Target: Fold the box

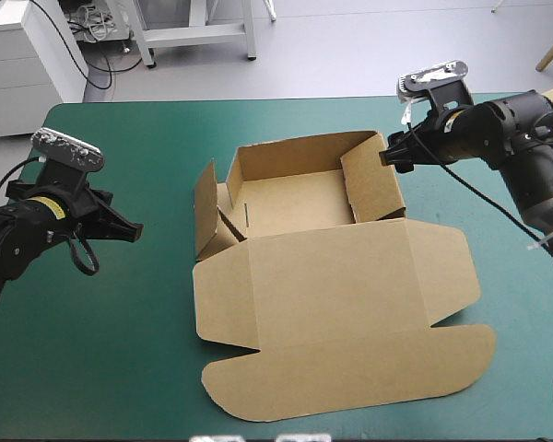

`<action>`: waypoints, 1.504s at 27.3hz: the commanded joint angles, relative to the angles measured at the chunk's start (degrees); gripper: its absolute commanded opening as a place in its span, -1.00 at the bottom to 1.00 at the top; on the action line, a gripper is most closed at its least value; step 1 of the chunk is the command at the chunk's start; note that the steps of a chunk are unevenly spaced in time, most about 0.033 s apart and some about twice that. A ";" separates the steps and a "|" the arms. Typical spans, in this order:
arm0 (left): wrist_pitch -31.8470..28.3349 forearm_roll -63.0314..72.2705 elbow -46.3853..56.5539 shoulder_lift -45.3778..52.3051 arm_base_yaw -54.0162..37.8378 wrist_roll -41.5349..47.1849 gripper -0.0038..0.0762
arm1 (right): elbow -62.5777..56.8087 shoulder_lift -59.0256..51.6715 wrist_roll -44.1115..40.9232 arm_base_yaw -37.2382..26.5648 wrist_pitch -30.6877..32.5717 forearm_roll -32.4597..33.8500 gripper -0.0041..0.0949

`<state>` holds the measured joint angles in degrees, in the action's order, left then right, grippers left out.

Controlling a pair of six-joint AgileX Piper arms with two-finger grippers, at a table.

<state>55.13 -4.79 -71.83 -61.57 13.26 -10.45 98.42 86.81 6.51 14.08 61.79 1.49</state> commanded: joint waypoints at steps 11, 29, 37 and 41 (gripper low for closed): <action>-2.28 0.23 -1.35 1.04 -0.11 0.41 -0.92 | 1.79 11.46 -2.32 -0.07 -2.84 0.64 0.59; -1.61 0.49 -1.35 1.04 -0.11 0.41 -0.92 | 1.79 22.12 -2.07 -0.07 -4.33 0.53 0.21; -1.82 0.49 -1.35 0.93 -0.11 0.41 -0.92 | 1.79 22.43 -2.69 -0.07 -3.86 0.19 -0.96; -1.82 0.49 -1.35 0.93 -0.11 0.41 -0.92 | 2.34 21.97 -2.05 -0.07 -1.71 0.19 -0.96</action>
<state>56.39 -4.57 -71.83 -61.57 13.26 -10.45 98.68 112.01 2.98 14.02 58.86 1.27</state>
